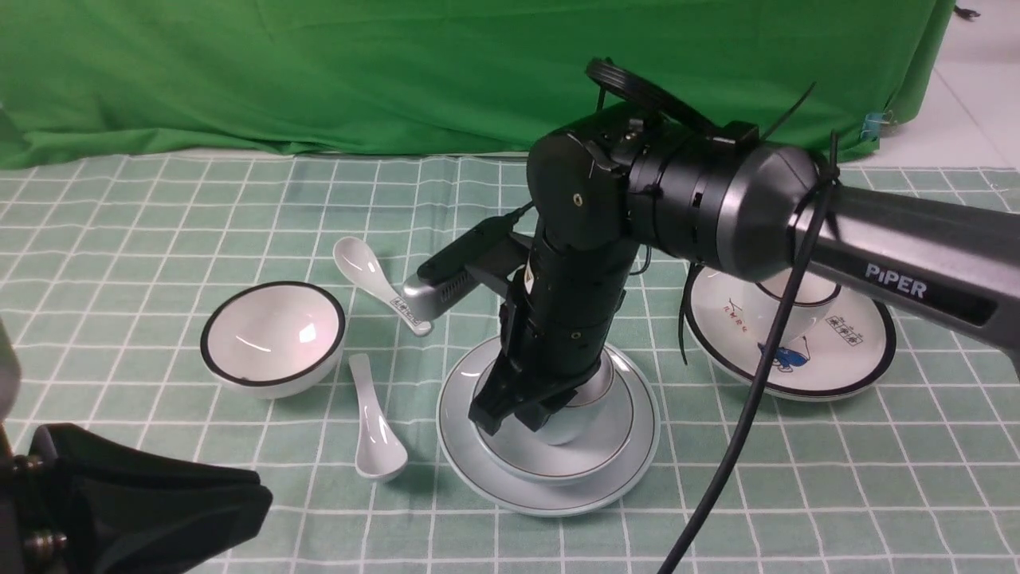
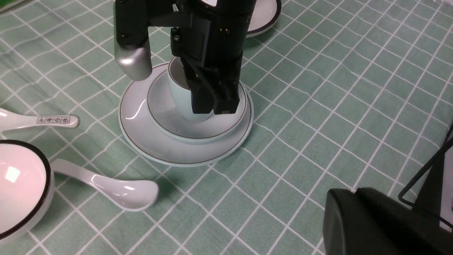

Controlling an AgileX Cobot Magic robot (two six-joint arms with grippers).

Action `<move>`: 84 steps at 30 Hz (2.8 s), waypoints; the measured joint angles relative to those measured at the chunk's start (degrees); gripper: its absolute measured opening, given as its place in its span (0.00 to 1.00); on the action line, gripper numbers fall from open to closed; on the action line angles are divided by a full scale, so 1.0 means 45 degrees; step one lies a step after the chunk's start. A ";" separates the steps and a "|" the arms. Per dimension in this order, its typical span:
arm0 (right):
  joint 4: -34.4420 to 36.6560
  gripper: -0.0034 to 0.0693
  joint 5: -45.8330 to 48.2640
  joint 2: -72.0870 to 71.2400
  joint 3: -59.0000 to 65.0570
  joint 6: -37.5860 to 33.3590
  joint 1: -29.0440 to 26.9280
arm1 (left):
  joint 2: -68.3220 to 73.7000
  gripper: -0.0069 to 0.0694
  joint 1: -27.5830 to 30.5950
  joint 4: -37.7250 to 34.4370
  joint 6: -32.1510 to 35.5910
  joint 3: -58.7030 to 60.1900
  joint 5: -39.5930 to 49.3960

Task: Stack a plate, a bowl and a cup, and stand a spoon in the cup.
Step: Use the right arm to put the blue teacup into the blue rice bowl in the middle, then use the left arm to grab a blue soup spoon

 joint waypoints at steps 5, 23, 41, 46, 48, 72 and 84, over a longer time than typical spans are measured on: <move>0.0017 0.44 -0.0250 0.0103 0.0000 0.0328 0.0000 | 0.0000 0.10 0.0000 0.0000 -0.0045 0.0000 0.0018; -0.0479 0.23 0.1999 -0.5764 0.1768 0.0690 -0.0012 | 0.4188 0.11 -0.0005 -0.1135 -0.2759 0.0000 0.0414; -0.1296 0.15 -0.2328 -1.3865 0.9973 0.0803 -0.0012 | 1.1037 0.11 -0.2416 0.6223 -1.0100 -0.4334 0.0734; -0.1337 0.16 -0.2372 -1.3948 1.0057 0.0791 -0.0012 | 1.3271 0.15 -0.1033 0.6276 -1.0388 -0.5716 0.1067; -0.1337 0.16 -0.2304 -1.3948 1.0072 0.0793 -0.0012 | 1.4017 0.19 -0.0459 0.6276 -1.0440 -0.6173 0.1226; -0.1337 0.18 -0.2069 -1.3948 1.0072 0.0610 -0.0012 | 1.7020 0.65 0.0736 0.5846 -1.1313 -0.6719 -0.0864; -0.1337 0.21 -0.1603 -1.4036 1.0072 0.0548 -0.0012 | 1.7056 0.49 0.0736 0.5826 -1.1378 -0.6719 -0.1299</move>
